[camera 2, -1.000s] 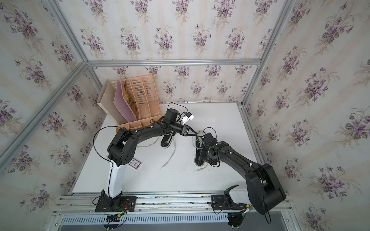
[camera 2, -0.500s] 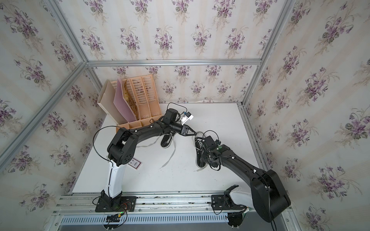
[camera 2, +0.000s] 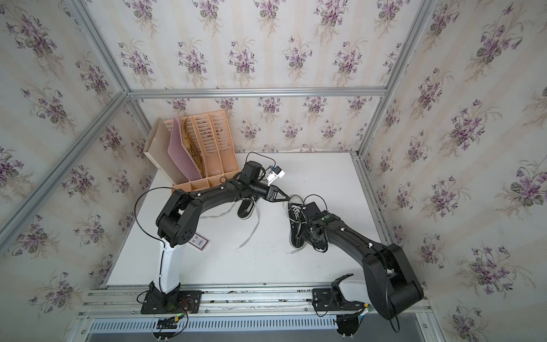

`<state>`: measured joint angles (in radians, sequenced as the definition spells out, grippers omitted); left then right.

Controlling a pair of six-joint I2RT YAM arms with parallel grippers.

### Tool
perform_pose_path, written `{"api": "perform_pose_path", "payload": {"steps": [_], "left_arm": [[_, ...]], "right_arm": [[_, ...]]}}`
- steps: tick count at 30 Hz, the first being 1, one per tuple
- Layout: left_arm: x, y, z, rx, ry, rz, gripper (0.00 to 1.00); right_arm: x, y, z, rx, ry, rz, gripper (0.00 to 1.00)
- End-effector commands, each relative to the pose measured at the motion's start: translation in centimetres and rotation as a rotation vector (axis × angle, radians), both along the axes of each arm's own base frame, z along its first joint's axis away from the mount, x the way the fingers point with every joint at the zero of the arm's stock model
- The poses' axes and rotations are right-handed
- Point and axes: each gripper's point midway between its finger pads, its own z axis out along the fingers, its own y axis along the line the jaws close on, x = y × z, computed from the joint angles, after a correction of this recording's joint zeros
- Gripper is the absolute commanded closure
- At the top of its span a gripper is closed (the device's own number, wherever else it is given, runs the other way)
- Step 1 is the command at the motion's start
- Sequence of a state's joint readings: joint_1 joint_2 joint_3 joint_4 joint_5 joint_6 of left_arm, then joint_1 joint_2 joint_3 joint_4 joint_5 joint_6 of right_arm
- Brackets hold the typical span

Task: Tie the shoes
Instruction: Cross the shoelace with the shoelace.

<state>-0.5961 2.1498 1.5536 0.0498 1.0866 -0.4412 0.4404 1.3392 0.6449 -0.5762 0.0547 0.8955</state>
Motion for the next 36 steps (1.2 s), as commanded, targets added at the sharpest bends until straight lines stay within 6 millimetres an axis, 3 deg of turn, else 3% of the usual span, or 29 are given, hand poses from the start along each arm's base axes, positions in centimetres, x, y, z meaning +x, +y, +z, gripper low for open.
{"api": "perform_pose_path", "payload": {"steps": [1,10,14,17,23,30,36], "left_arm": [[0.1,0.0,0.8,-0.013,-0.036,-0.001,0.74],[0.2,0.0,1.2,-0.018,-0.053,0.002,0.73],[0.2,-0.1,1.4,-0.026,-0.059,-0.004,0.73],[0.0,-0.1,1.6,-0.035,-0.069,-0.014,0.72],[-0.4,0.0,1.5,-0.04,-0.092,-0.047,0.7],[-1.2,0.0,1.3,-0.04,-0.125,-0.091,0.7],[-1.8,-0.6,1.1,-0.047,-0.139,-0.118,0.68]], "right_arm": [[0.6,0.7,-0.3,0.018,-0.005,0.036,0.64],[-0.5,0.7,-2.3,0.014,0.064,0.054,0.71],[-0.1,0.3,-1.7,0.02,0.05,0.046,0.87],[1.6,-0.8,0.2,0.04,-0.019,0.022,1.0],[6.5,-1.6,6.2,0.122,-0.221,0.101,1.0],[10.4,2.5,13.3,0.349,-0.405,0.296,1.0],[11.8,5.0,16.2,0.484,-0.443,0.354,1.0]]}}
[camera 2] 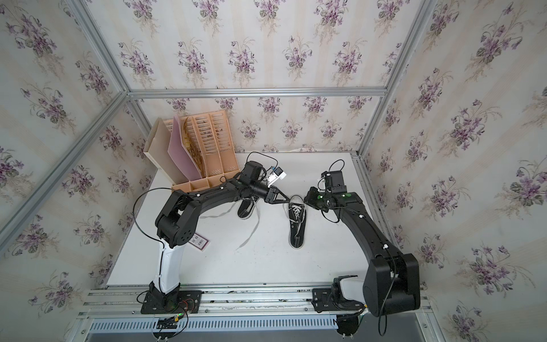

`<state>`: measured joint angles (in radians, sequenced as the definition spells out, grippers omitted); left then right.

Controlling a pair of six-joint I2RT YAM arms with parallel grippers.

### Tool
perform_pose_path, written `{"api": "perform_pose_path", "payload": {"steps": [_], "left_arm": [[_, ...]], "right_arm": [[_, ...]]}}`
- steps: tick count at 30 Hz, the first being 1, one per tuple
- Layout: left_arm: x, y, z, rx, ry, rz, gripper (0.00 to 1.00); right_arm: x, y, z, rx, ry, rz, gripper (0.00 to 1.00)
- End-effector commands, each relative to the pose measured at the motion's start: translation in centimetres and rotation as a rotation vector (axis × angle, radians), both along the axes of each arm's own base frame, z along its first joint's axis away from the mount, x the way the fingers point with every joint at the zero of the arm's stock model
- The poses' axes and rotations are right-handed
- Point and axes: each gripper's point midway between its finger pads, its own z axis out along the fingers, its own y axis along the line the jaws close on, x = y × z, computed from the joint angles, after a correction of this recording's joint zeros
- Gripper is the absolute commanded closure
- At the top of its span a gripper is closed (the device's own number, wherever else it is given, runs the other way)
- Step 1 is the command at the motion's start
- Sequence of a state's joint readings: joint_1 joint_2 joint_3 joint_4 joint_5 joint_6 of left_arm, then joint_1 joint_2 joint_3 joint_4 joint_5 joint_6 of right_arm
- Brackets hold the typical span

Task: Tie the shoes
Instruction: Cross the shoelace with the shoelace.

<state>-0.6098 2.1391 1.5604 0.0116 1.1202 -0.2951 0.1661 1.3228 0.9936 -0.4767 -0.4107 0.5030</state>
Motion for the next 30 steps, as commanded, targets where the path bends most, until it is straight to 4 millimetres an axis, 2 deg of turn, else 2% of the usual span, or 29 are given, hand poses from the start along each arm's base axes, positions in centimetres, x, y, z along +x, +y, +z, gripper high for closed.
{"api": "perform_pose_path", "payload": {"steps": [1,6,17,30], "left_arm": [[-0.5,-0.4,0.4,-0.019,-0.034,-0.036,0.68],[-0.2,-1.0,0.0,-0.013,-0.043,-0.028,0.68],[0.4,-1.6,-0.4,-0.01,-0.048,-0.024,0.68],[-0.4,-2.5,-0.5,-0.01,-0.056,-0.056,0.66]], "right_arm": [[0.4,1.9,1.9,0.091,-0.029,0.085,1.0],[0.6,2.4,2.7,0.109,-0.027,0.107,1.0],[-0.5,3.2,2.7,0.155,0.024,0.151,1.0],[-0.6,3.3,2.2,0.164,0.047,0.149,1.0]]}}
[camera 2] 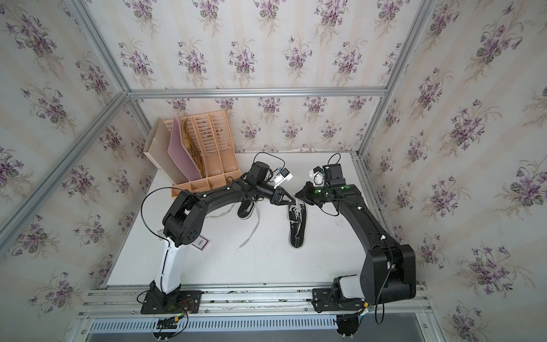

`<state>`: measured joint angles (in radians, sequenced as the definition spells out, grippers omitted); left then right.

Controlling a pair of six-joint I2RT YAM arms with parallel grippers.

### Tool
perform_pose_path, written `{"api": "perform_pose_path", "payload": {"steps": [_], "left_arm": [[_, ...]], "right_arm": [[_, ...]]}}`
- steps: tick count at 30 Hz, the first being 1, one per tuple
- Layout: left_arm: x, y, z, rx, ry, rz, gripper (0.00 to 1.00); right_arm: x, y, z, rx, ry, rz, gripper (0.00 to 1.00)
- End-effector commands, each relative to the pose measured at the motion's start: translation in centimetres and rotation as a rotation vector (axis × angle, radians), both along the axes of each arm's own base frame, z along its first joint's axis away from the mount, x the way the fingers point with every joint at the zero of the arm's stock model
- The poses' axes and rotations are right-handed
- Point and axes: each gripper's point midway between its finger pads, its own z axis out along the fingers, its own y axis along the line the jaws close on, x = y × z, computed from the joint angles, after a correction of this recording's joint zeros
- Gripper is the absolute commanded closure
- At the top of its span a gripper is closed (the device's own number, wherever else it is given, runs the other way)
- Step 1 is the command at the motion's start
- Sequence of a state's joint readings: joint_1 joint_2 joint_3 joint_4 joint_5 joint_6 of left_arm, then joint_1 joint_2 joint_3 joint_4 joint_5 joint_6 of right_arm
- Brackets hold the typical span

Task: Tie the shoes
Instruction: Cross the shoelace with the shoelace.

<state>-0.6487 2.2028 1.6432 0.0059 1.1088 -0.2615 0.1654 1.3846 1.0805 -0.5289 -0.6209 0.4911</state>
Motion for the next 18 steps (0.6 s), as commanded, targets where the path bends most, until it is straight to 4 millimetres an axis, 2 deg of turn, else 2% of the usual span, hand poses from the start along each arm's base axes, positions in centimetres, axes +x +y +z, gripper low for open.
{"api": "perform_pose_path", "payload": {"steps": [1,12,18], "left_arm": [[-0.2,-0.3,-0.1,0.0,-0.012,-0.017,0.66],[-0.2,-1.7,-0.3,0.02,-0.044,-0.035,0.65],[-0.2,-1.9,-0.8,0.042,-0.051,-0.027,0.71]], "right_arm": [[-0.2,0.2,0.1,0.011,0.004,0.01,1.0],[-0.1,0.5,0.0,0.027,0.013,0.015,1.0],[-0.1,0.4,-0.2,0.015,0.014,0.017,1.0]]}}
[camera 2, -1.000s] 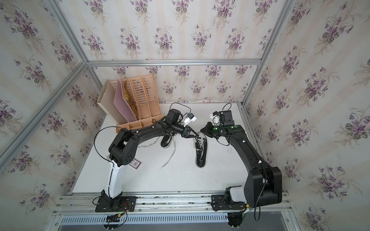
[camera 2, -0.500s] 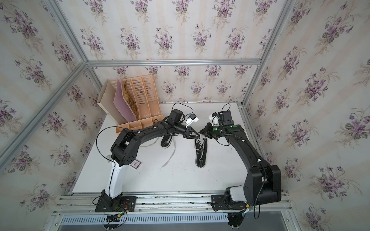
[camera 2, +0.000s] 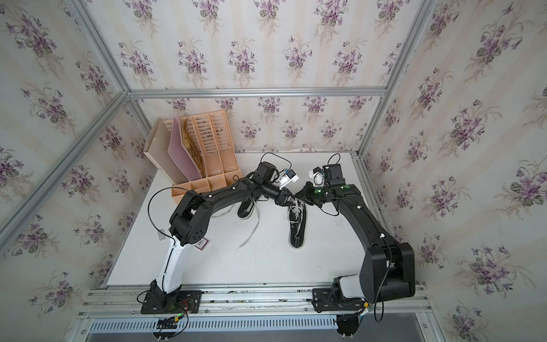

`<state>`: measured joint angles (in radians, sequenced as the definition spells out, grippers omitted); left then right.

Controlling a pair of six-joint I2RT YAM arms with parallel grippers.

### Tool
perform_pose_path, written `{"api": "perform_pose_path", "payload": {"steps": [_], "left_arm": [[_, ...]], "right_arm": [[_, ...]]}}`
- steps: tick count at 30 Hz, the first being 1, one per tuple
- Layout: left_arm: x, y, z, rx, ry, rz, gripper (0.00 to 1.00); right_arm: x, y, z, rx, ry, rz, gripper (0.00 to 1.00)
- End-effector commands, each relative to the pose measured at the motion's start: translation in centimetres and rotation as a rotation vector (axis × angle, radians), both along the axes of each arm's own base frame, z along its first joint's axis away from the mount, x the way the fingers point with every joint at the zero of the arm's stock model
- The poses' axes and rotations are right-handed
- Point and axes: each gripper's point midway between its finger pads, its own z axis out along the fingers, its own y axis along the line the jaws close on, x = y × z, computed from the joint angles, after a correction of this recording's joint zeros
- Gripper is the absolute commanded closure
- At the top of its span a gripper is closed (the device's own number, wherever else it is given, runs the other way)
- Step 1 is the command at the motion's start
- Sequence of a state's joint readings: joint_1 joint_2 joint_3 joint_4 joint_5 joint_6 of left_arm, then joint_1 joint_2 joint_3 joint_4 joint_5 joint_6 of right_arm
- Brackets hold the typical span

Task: Tie the shoes
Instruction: Cross the shoelace with the shoelace.

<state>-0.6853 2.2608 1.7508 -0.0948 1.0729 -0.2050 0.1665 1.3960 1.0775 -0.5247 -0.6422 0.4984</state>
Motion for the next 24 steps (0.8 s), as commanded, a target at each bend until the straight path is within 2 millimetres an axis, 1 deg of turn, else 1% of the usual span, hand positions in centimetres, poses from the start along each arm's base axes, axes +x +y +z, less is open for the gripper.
{"api": "perform_pose_path", "payload": {"steps": [1,4,7,11,14,19,22,24], "left_arm": [[0.2,0.0,-0.3,0.008,-0.025,0.001,0.72],[0.4,0.0,-0.2,0.01,-0.032,0.007,0.79],[0.5,0.1,-0.3,0.017,-0.035,0.014,0.89],[0.6,0.3,-0.4,0.024,-0.035,0.021,0.97],[0.8,0.4,-0.5,0.026,-0.037,0.024,1.0],[0.9,0.6,-0.6,0.027,-0.035,0.023,1.0],[0.8,0.6,-0.6,0.026,-0.035,0.02,1.0],[0.9,0.7,-0.5,0.027,-0.035,0.021,1.0]], "right_arm": [[0.0,0.1,0.1,-0.005,-0.003,0.008,1.0],[0.0,-0.2,0.0,-0.023,-0.005,0.006,1.0],[-0.1,-0.9,-0.3,-0.073,-0.002,0.003,1.0],[-0.2,-2.7,-1.0,-0.182,0.012,-0.022,1.0],[-0.1,-4.1,-1.3,-0.271,0.011,-0.036,1.0],[0.7,-5.7,-1.7,-0.383,-0.004,-0.047,1.0],[2.2,-6.6,-1.9,-0.449,-0.052,-0.063,1.0],[3.6,-6.6,-1.6,-0.46,-0.11,-0.057,1.0]]}}
